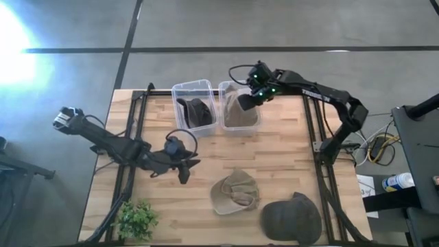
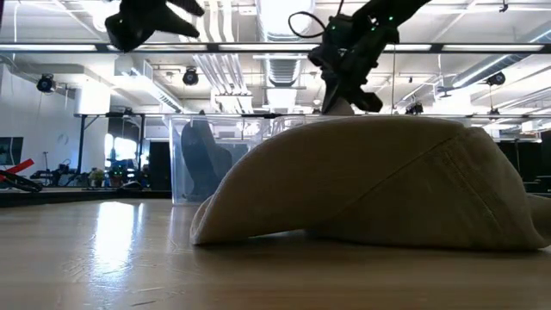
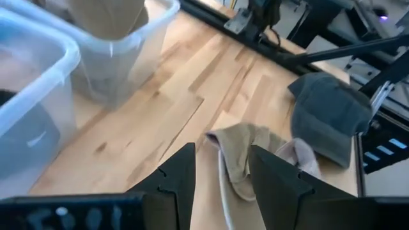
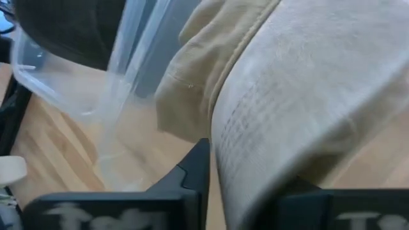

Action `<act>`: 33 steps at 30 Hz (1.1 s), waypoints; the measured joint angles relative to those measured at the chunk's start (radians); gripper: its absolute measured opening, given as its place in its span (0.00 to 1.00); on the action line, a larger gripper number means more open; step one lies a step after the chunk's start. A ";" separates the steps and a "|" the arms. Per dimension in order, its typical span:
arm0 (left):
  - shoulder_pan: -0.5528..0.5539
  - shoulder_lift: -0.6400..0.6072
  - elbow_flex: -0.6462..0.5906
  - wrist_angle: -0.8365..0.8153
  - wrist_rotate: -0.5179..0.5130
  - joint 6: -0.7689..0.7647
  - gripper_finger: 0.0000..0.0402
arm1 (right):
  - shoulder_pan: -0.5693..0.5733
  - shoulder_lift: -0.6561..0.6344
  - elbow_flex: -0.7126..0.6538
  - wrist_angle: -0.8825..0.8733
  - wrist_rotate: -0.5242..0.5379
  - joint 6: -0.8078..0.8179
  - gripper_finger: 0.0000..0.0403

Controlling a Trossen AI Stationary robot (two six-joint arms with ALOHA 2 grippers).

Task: Pick & Place hat
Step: Put the left brown cap into the right transparent bin, then put the brown cap into the right transparent bin

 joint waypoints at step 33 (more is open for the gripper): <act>-0.022 0.362 0.109 0.175 0.199 0.502 0.34 | 0.244 -0.465 0.018 -0.270 0.390 0.055 0.41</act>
